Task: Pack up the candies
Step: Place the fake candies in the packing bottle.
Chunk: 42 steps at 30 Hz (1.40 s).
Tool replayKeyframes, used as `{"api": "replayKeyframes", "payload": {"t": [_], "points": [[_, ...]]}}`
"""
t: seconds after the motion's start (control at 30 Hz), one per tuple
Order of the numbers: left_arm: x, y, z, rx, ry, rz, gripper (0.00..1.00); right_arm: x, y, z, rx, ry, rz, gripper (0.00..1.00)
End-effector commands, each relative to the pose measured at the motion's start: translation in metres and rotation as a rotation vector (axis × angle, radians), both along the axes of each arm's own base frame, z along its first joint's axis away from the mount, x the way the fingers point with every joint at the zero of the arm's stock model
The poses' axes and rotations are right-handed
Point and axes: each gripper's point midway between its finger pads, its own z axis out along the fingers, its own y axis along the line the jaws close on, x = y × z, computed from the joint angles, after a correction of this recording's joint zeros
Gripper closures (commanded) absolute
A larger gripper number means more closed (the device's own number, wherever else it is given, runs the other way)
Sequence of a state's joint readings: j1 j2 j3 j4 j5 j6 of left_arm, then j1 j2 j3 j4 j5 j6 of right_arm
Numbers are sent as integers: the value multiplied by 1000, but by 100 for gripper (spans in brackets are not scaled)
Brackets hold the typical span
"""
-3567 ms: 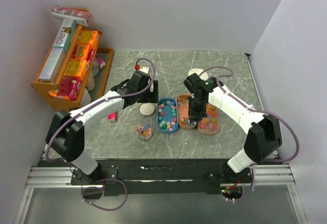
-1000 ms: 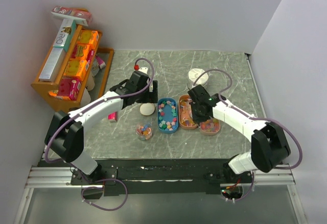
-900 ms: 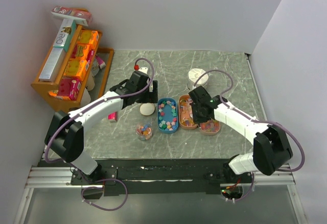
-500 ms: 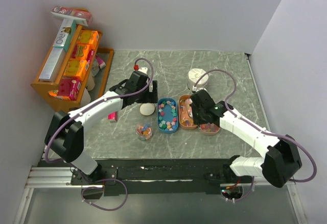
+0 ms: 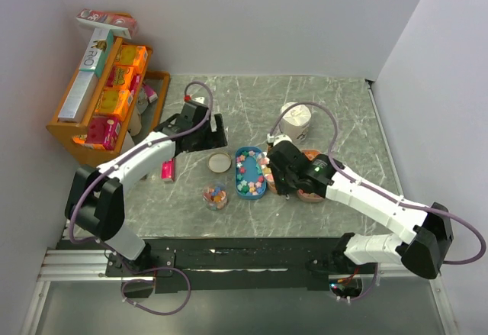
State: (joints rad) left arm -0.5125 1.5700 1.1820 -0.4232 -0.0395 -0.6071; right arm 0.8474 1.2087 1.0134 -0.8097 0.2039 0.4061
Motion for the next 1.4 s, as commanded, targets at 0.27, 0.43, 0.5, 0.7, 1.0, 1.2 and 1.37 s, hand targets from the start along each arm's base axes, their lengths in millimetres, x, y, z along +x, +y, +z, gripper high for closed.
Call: {"api": "replayKeyframes", "payload": {"t": [0.27,0.43,0.5,0.7,1.0,1.2,1.37], "points": [[4,25,-11,-52,80,122,3,-41,65,21,-6,164,136,100],[3,28,-14,-48,88,129,4,-53,90,27,-33,218,209,100],[4,29,-15,-49,86,132,3,-56,97,27,-46,234,230,100],[4,32,-19,-44,97,141,4,-67,112,24,-69,292,298,100],[3,33,-21,-52,110,140,4,-77,113,20,-173,416,343,100],[4,33,-19,-53,106,140,4,-83,114,21,-191,473,357,100],[4,34,-21,-51,109,144,4,-83,118,20,-210,497,359,100]]}}
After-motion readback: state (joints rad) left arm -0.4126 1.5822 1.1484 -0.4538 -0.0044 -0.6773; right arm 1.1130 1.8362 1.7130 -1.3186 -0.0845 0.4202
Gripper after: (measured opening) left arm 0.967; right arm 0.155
